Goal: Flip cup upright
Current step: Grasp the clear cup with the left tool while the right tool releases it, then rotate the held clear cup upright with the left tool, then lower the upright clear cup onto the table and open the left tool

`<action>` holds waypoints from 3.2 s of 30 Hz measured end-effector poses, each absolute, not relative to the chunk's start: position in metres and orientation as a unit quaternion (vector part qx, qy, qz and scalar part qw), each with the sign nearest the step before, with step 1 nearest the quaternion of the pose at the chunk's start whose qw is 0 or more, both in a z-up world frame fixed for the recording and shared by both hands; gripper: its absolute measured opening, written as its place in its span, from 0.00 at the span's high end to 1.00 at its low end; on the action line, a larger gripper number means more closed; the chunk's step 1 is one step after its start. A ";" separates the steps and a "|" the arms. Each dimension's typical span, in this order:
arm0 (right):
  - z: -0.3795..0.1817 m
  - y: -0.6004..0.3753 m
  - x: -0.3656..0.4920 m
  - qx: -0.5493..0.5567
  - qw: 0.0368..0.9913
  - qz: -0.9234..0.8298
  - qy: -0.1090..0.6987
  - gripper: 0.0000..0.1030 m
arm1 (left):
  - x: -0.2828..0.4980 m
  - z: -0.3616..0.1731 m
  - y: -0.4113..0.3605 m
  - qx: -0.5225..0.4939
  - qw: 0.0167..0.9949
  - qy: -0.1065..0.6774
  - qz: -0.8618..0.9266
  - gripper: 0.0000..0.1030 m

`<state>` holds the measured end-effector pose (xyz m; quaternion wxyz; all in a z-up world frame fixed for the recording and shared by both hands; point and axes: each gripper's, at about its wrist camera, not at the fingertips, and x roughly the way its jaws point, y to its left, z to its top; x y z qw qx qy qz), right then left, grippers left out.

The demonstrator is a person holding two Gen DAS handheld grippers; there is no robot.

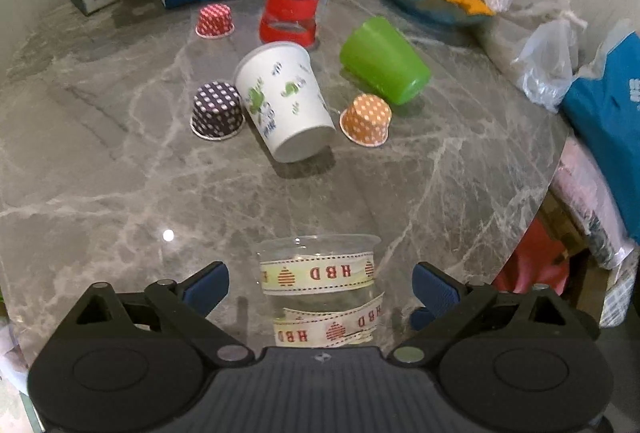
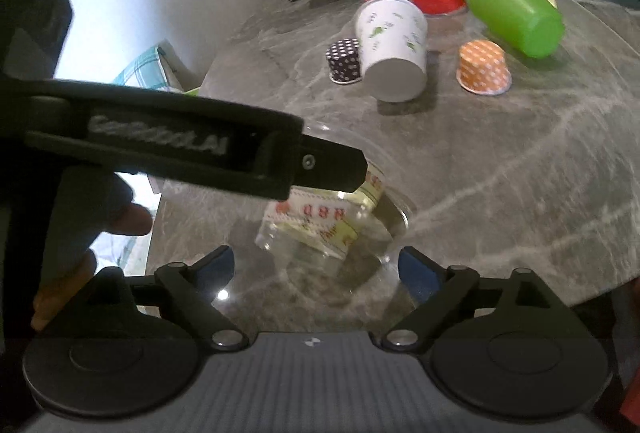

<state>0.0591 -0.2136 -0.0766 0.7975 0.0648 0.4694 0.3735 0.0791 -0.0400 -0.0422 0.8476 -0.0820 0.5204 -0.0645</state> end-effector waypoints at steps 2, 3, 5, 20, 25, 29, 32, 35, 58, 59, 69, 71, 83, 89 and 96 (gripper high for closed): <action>-0.079 -0.219 0.056 0.068 0.798 0.371 0.470 0.06 | 0.082 -0.045 -0.045 -0.076 0.847 0.523 -0.063 0.05; -0.081 -0.221 0.054 0.070 0.799 0.370 0.470 0.06 | 0.083 -0.045 -0.048 -0.071 0.846 0.524 -0.061 0.05; -0.082 -0.227 0.050 0.078 0.798 0.368 0.471 0.05 | 0.086 -0.047 -0.052 -0.062 0.846 0.526 -0.058 0.06; -0.077 -0.258 0.045 0.131 0.802 0.365 0.455 0.03 | 0.089 -0.041 -0.057 -0.034 0.862 0.500 -0.071 0.31; -0.076 -0.268 0.040 0.140 0.816 0.355 0.434 0.03 | 0.056 -0.020 -0.041 -0.062 0.930 0.341 -0.121 0.31; -0.080 -0.274 0.038 0.154 0.830 0.341 0.414 0.03 | 0.047 -0.037 -0.027 -0.090 0.943 0.299 -0.111 0.32; -0.088 -0.278 0.037 0.166 0.835 0.333 0.406 0.03 | 0.030 -0.051 -0.023 -0.084 0.969 0.222 -0.067 0.33; -0.094 -0.284 0.030 0.175 0.847 0.321 0.386 0.03 | 0.005 -0.066 -0.037 -0.063 0.986 0.152 -0.009 0.33; -0.118 -0.321 -0.026 0.218 0.881 0.281 0.312 0.01 | -0.075 -0.135 -0.084 0.016 0.999 0.009 0.049 0.32; -0.117 -0.320 -0.028 0.216 0.883 0.281 0.308 0.01 | -0.077 -0.137 -0.083 0.014 0.999 0.005 0.046 0.32; -0.116 -0.306 -0.034 0.196 0.884 0.291 0.307 0.01 | -0.089 -0.140 -0.074 0.019 0.999 -0.005 0.035 0.06; -0.115 -0.304 -0.036 0.193 0.885 0.295 0.306 0.01 | -0.090 -0.139 -0.071 0.021 0.999 0.003 0.027 0.06; -0.113 -0.299 -0.044 0.179 0.887 0.301 0.300 0.01 | -0.096 -0.135 -0.045 0.016 0.999 0.042 0.002 0.00; -0.101 -0.291 -0.056 0.150 0.899 0.306 0.275 0.01 | -0.130 -0.115 -0.018 -0.017 0.997 0.077 -0.022 0.00; -0.044 -0.260 -0.075 0.033 0.929 0.298 0.216 0.01 | -0.149 -0.033 0.010 -0.012 0.982 0.182 -0.042 0.00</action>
